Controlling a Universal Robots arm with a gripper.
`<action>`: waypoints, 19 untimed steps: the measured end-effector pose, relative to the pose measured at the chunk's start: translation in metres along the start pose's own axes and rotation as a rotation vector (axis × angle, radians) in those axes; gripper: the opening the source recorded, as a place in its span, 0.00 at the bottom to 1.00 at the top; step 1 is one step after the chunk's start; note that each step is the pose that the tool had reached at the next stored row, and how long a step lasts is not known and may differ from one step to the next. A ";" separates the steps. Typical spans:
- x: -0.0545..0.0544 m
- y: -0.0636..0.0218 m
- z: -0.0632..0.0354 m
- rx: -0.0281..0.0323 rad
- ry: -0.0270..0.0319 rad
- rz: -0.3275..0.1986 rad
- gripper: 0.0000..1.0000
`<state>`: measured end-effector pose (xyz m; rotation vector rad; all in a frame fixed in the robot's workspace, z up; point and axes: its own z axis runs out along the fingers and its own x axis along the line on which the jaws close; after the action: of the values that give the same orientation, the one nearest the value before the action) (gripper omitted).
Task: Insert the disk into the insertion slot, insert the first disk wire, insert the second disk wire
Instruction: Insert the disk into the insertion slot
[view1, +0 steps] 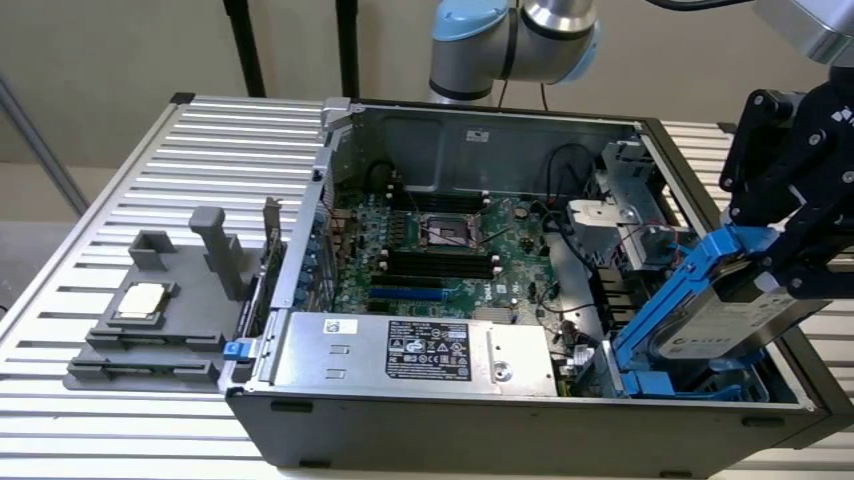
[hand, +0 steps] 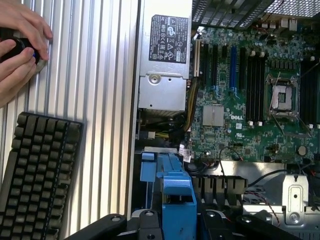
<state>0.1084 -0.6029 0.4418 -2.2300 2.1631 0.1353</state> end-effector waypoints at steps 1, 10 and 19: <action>0.000 0.0000 0.0003 0.0000 0.0000 0.000 0.32; -0.003 -0.0013 0.0018 -0.0003 0.0000 0.000 0.32; -0.003 -0.0017 0.0053 -0.0004 -0.0001 0.000 0.32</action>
<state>0.1098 -0.5998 0.4367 -2.2301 2.1633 0.1358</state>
